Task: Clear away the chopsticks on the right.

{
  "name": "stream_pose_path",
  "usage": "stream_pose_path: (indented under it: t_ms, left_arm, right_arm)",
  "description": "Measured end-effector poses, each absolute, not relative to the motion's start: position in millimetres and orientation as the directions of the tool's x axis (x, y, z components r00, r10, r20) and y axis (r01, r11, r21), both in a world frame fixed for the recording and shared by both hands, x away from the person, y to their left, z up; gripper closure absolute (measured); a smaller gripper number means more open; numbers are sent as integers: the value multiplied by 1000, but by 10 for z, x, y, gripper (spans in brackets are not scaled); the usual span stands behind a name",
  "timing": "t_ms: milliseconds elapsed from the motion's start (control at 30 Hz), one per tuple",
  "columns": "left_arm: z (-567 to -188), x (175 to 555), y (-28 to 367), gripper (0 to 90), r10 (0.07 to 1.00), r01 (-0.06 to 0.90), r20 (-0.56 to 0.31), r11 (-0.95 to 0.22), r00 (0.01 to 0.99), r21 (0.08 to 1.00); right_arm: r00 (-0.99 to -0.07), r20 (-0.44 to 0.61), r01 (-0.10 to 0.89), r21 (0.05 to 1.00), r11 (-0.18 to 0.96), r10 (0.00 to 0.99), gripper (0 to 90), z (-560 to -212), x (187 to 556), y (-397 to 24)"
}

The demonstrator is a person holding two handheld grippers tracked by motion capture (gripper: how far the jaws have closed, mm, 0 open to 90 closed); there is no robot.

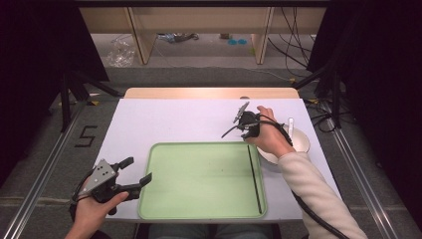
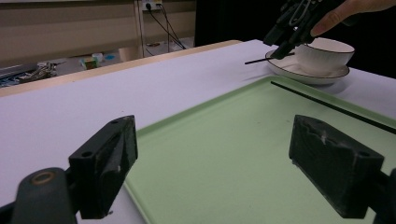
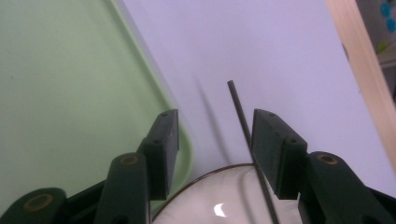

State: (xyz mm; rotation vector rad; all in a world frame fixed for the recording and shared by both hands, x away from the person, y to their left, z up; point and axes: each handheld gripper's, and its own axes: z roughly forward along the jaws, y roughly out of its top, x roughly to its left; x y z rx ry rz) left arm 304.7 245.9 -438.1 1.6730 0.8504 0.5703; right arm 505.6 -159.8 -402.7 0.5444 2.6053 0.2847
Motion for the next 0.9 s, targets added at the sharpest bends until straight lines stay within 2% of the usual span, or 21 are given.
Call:
stream_pose_path:
  t_ms: [233, 300, 333, 533, 700, 900]
  left_arm:
    - [-4384, 3048, 2459, 153, 779, 243, -62, -118, 623, 963]
    - [-4384, 3046, 2459, 153, 782, 246, -64, -117, 620, 962]
    - [-4383, 3046, 2457, 153, 782, 246, -62, -119, 620, 962]
    - [-4383, 3047, 2464, 153, 782, 246, -64, -116, 620, 962]
    - [-4384, 3044, 2469, 153, 782, 245, -61, -120, 620, 962]
    - [-4383, 3042, 2461, 153, 782, 243, -59, -120, 620, 963]
  right_arm:
    - [-823, -434, 299, 217, 929, 366, 545, -4084, 5158, -1620]
    - [-821, -428, 313, 216, 925, 378, 550, -4080, 5156, -1615]
    - [-834, -443, 273, 185, 944, 329, 555, -4080, 5198, -1636]
    - [-843, -451, 258, 140, 956, 293, 598, -4135, 5251, -1614]
    - [-849, -455, 239, 126, 963, 270, 635, -4190, 5283, -1593]
    - [-849, -461, 233, 108, 967, 256, 636, -4260, 5309, -1578]
